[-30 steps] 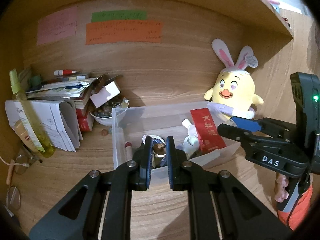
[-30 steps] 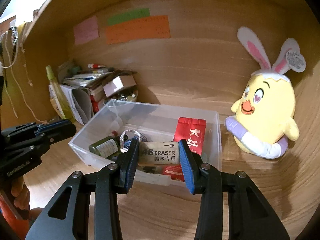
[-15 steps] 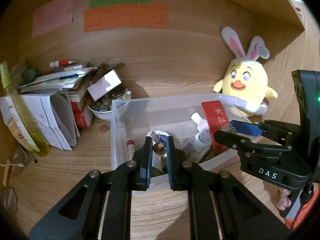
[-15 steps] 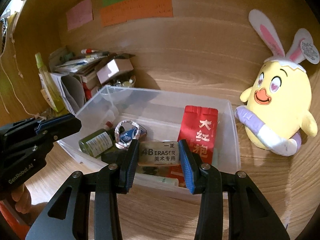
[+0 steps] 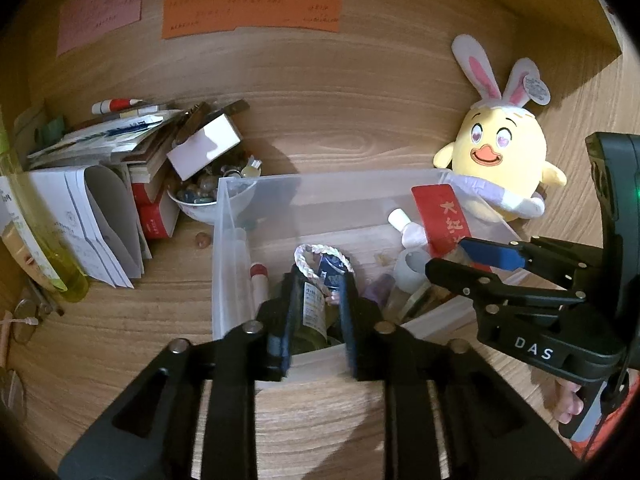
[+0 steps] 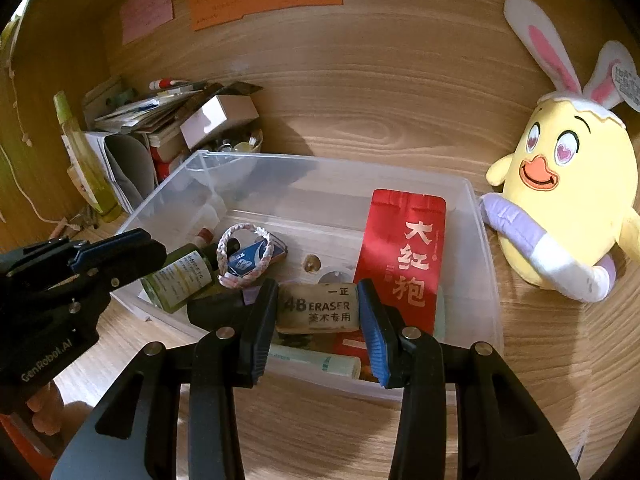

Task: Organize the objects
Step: 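Open the right tool to drop the eraser while the left tool releases the bead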

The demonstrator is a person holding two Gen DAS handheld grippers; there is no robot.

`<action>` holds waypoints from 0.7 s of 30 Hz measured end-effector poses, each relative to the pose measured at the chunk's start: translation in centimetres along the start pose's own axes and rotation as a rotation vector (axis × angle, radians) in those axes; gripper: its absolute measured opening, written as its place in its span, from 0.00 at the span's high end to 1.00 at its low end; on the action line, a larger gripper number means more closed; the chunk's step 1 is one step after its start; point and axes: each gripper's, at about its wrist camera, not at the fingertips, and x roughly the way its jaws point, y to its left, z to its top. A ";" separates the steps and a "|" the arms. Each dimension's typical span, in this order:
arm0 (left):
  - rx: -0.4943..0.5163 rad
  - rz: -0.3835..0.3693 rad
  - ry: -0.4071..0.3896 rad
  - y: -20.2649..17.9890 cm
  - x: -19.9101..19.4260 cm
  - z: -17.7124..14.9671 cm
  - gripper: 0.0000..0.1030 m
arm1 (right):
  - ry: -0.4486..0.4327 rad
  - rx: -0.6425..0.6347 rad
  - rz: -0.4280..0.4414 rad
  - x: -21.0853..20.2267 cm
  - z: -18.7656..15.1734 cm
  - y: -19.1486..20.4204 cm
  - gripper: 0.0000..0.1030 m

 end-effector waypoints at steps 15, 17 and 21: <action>0.020 -0.013 -0.049 -0.7 -2.9 -0.4 0.63 | -0.054 -0.012 0.025 -3.2 -0.1 0.2 0.58; 0.022 -0.012 -0.065 -0.7 -3.6 -0.6 0.59 | -0.068 -0.021 0.024 -3.9 -0.2 0.4 0.57; 0.022 -0.012 -0.089 -0.7 -4.8 -1.0 0.51 | -0.097 -0.030 0.023 -5.4 -0.8 0.7 0.48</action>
